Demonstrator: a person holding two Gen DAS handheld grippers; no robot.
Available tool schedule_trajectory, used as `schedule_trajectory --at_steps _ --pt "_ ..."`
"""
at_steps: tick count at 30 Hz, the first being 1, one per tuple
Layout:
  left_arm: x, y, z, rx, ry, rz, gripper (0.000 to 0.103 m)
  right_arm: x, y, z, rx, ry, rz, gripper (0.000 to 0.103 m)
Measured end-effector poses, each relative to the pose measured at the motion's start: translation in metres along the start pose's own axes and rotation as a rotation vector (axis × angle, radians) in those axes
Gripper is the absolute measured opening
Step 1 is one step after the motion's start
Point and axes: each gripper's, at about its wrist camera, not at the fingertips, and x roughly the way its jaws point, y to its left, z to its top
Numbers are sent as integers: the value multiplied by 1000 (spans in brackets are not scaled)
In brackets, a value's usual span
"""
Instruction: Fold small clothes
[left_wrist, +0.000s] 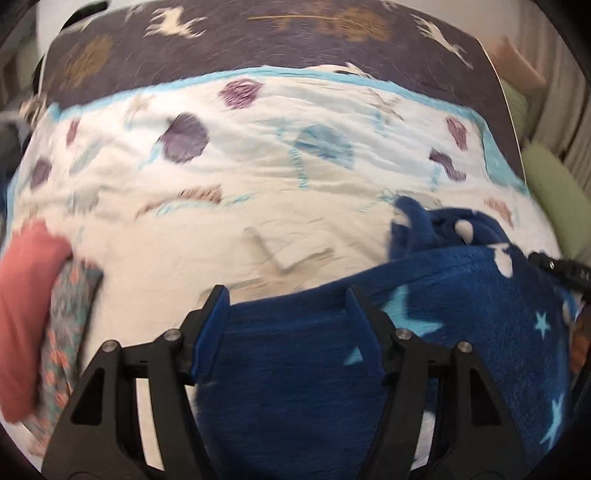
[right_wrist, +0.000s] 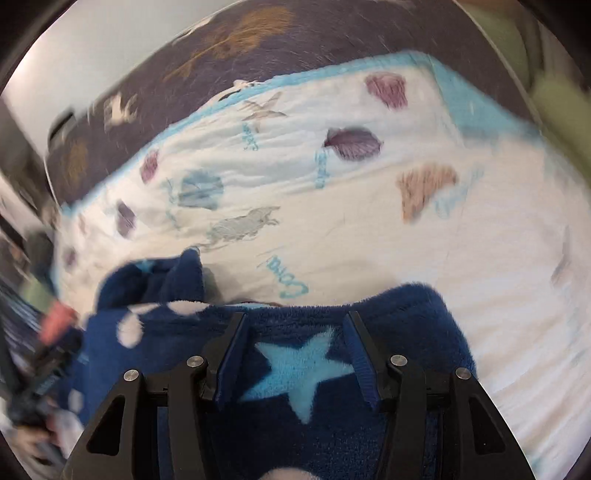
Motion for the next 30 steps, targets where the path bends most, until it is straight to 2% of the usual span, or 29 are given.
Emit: schedule_trajectory --at_steps 3,5,7,9,13,16,19,21,23,26,30 --pt "-26 20 -12 -39 -13 -30 66 -31 -10 -5 25 -59 31 54" --pt "-55 32 -28 -47 -31 -67 67 -65 -20 -12 25 -96 55 54" --pt "-75 39 -46 -32 -28 -83 70 -96 -30 -22 18 -117 63 59" --pt "-94 46 -76 -20 6 -116 75 -128 -47 -42 24 -130 64 70" --pt "-119 58 -138 -34 100 -204 76 -169 -89 -104 84 -82 84 72" --pt "-132 61 -178 -90 147 -274 76 -190 -114 -159 143 -39 112 73" --pt "-139 57 -199 -125 157 -327 76 -195 -123 -196 184 -4 176 77" --pt "-138 52 -199 -135 153 -315 76 -189 -122 -215 227 32 266 81" --pt "-134 50 -196 -153 151 -317 76 -179 -120 -222 273 59 323 81" --pt "-120 48 -192 -235 185 -383 77 -164 -112 -218 316 34 343 82" --pt "-107 46 -185 -295 167 -396 75 -142 -111 -198 395 -3 365 91"
